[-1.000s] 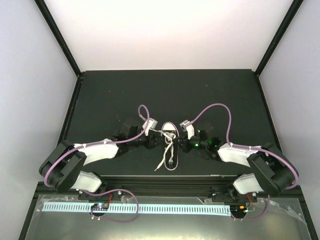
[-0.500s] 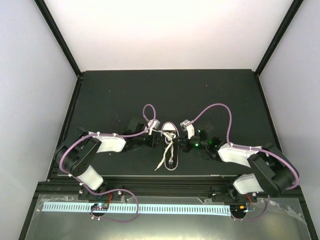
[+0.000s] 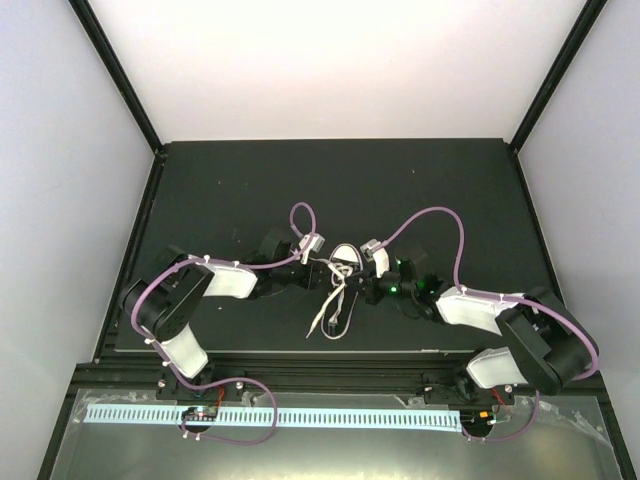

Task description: Tie the shoes

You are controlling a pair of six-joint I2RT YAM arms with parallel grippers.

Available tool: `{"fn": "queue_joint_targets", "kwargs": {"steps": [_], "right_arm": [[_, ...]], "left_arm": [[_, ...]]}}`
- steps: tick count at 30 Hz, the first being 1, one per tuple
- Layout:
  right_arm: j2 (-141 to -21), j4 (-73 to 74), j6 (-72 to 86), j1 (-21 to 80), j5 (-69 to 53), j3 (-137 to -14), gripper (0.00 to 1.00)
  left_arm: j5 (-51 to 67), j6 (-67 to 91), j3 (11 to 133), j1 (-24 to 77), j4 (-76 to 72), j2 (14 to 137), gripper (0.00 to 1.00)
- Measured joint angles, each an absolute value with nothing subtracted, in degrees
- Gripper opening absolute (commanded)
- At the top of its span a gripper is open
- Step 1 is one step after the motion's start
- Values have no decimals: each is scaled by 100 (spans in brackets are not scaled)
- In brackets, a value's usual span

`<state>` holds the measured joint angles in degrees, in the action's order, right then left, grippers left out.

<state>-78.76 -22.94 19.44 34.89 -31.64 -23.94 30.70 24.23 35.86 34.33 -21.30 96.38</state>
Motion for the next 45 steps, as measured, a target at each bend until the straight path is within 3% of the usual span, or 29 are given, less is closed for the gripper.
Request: {"fn": "queue_joint_targets", "kwargs": {"steps": [19,45], "right_arm": [[-7878,-2303,2027,3489,-3159,-2394,2],[-7979,-2314,2073,3489,-3159,-2440,2]], "left_arm": [[4641,2602,3124,3426,-3754,9686,27],[5196,2429,3461,3426,-3553,9977,26]]}}
